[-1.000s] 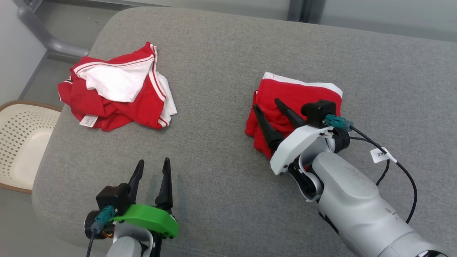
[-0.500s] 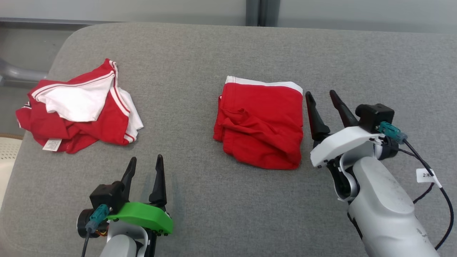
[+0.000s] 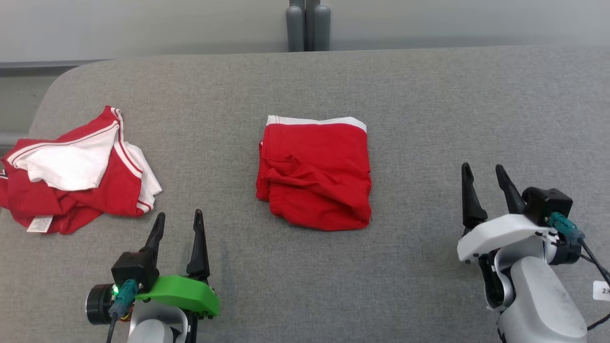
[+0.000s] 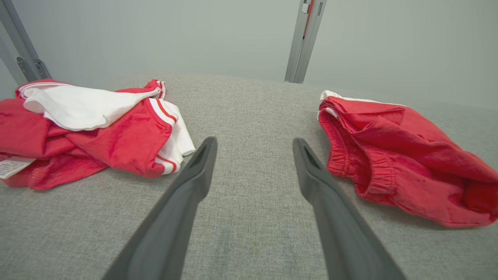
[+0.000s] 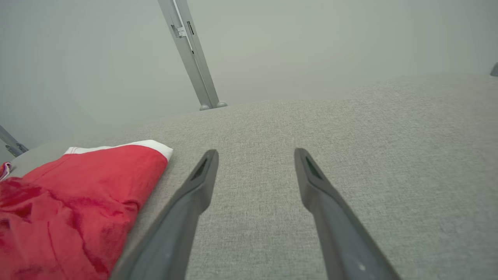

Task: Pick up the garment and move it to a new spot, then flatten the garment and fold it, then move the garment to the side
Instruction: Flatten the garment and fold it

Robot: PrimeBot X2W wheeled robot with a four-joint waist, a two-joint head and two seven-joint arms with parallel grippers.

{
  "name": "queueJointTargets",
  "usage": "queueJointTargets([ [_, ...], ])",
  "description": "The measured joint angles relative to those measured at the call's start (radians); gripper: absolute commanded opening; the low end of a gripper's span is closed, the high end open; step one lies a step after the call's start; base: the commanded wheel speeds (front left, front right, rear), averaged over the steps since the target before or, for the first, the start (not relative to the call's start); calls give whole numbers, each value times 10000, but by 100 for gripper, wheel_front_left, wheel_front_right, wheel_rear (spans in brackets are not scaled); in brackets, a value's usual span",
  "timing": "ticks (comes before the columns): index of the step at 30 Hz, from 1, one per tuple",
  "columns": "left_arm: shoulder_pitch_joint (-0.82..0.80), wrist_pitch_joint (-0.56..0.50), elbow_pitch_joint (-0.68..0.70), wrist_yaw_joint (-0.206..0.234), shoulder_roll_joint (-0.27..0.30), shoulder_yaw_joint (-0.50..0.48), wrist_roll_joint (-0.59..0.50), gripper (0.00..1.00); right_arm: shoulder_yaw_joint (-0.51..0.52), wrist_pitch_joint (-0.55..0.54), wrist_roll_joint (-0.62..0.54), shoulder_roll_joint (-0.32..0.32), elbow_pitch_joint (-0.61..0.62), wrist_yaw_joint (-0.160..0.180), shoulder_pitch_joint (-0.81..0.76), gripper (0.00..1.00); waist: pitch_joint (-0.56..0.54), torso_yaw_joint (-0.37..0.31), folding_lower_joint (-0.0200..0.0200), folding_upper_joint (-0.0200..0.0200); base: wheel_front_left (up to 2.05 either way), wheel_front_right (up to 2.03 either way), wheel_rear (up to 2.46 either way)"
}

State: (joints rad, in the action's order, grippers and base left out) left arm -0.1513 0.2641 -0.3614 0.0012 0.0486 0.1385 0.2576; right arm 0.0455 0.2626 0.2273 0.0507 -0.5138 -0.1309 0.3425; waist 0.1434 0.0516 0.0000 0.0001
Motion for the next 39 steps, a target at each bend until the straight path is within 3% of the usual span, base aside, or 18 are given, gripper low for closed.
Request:
queueJointTargets([
  [11,629,0,-17,75,0,-234,-247,100,-180,2,105,-4,165,0,-1305,100,-687,-386,0,0,0,0,0],
  [21,774,0,94,109,0,-102,-293,100,-543,2,253,10,221,0,-1489,100,-741,-394,0,0,0,0,0],
  [30,673,0,73,142,0,320,27,100,-3716,2,203,-17,-443,0,273,100,-424,178,0,0,0,0,0],
  [39,393,0,182,261,4,650,326,100,-5315,0,598,211,-1994,-2,2451,100,41,1129,0,0,0,0,0],
])
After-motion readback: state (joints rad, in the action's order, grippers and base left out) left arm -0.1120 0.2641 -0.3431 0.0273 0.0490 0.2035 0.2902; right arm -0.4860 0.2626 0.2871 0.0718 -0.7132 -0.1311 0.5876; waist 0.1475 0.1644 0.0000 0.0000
